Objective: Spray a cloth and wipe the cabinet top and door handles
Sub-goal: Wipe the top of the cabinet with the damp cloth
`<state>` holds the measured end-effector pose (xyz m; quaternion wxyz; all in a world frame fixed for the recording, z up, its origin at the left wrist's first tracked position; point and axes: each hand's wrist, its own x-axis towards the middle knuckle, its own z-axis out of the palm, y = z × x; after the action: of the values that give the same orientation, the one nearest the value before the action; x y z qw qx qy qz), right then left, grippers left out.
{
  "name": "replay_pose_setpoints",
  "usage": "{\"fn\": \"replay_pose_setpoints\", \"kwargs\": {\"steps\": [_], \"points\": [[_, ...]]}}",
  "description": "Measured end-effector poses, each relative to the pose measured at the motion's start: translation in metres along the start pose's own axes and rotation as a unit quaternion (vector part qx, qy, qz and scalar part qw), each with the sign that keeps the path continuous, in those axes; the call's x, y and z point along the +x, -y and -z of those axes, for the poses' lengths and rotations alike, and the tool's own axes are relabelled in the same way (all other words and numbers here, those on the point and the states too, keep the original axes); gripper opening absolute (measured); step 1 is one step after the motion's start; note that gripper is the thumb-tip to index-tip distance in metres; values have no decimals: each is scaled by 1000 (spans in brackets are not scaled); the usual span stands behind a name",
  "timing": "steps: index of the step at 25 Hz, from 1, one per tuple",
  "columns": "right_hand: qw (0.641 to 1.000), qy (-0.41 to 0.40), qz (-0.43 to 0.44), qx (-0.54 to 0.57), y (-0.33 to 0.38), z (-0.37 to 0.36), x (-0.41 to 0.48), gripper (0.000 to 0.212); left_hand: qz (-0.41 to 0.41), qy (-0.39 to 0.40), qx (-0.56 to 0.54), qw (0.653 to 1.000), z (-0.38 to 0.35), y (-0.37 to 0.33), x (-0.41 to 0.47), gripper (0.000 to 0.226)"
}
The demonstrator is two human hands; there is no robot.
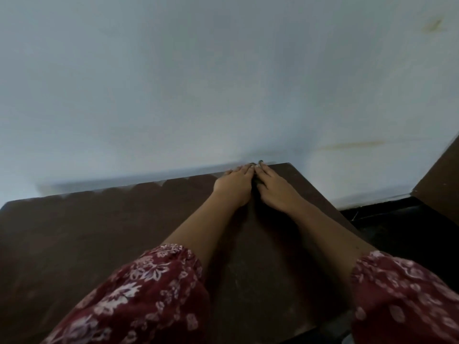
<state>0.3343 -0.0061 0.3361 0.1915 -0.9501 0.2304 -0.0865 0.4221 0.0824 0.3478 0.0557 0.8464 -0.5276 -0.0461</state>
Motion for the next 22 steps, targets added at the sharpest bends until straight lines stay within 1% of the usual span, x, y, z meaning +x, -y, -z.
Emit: {"fn": "replay_pose_setpoints", "kwargs": {"steps": [4, 7, 10, 13, 15, 18, 22], "points": [[999, 13, 46, 4, 53, -23, 17, 53, 41, 15, 30, 999, 9, 52, -15, 58], [995, 34, 92, 26, 93, -42, 17, 54, 80, 56, 55, 994, 13, 91, -38, 62], [990, 63, 115, 48, 104, -49, 11, 53, 118, 89, 66, 987, 12, 104, -54, 61], [989, 68, 130, 29, 91, -43, 2, 51, 90, 88, 100, 987, 5, 94, -54, 58], [991, 47, 128, 17, 77, -35, 2, 51, 86, 65, 73, 992, 1, 81, -48, 57], [995, 23, 101, 2, 48, -23, 11, 51, 65, 36, 31, 997, 1, 55, -24, 57], [999, -13, 44, 6, -8, -1, 29, 50, 29, 38, -9, 999, 4, 8, 28, 57]]}}
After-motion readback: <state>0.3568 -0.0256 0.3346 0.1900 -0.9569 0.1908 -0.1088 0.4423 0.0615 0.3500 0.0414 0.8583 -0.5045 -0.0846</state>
